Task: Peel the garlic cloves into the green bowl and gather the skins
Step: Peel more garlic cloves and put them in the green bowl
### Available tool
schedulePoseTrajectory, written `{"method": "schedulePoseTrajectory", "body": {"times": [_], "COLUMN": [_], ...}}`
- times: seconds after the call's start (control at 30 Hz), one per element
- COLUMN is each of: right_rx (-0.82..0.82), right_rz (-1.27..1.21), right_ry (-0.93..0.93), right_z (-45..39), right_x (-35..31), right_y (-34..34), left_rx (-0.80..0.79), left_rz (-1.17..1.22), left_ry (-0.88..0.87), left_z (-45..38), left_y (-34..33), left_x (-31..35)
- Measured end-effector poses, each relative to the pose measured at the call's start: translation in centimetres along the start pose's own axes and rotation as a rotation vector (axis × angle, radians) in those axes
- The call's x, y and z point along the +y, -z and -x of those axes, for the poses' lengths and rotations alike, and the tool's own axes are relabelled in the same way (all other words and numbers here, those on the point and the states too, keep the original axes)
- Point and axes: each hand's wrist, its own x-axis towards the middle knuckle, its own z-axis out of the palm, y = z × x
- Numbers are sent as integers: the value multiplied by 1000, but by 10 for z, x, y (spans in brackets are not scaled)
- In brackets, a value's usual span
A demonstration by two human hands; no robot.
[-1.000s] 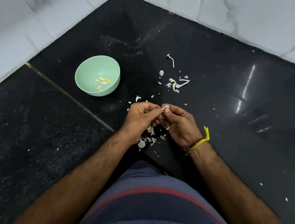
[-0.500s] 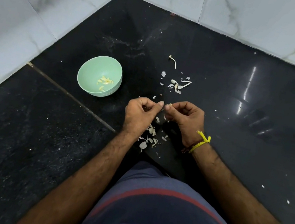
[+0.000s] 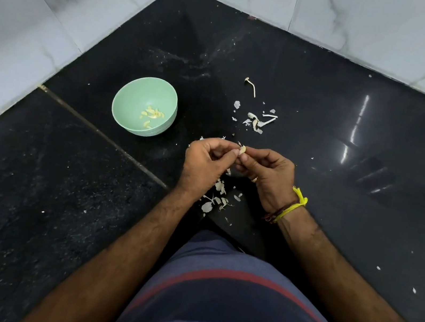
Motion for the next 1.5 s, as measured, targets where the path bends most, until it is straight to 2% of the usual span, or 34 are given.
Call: {"method": "schedulePoseTrajectory", "body": {"times": [0.13, 0.53, 0.63, 0.8, 0.97, 1.17, 1.5], "right_rx": [-19, 0, -3, -40, -74, -84, -51], "right_rz": [38, 174, 121, 4, -18, 92, 187], "right_ry": [15, 129, 110, 37, -8, 31, 67], "right_z": [2, 6, 4, 1, 0, 3, 4], "right_x": [-2, 5, 9, 17, 15, 9, 4], "right_y": [-3, -10, -9, -8, -5, -5, -6], "left_rx": [59, 107, 107, 74, 25, 50, -33], "left_rz": [-214, -228, -201, 32, 120, 52, 117], "left_ry": [-173, -156, -105, 178, 293, 242, 155], "left_z": [-3, 0, 0, 1, 1, 0, 3], "left_y": [1, -2, -3, -6, -7, -3, 7], "left_x": [1, -2, -1, 0, 6, 4, -1]}}
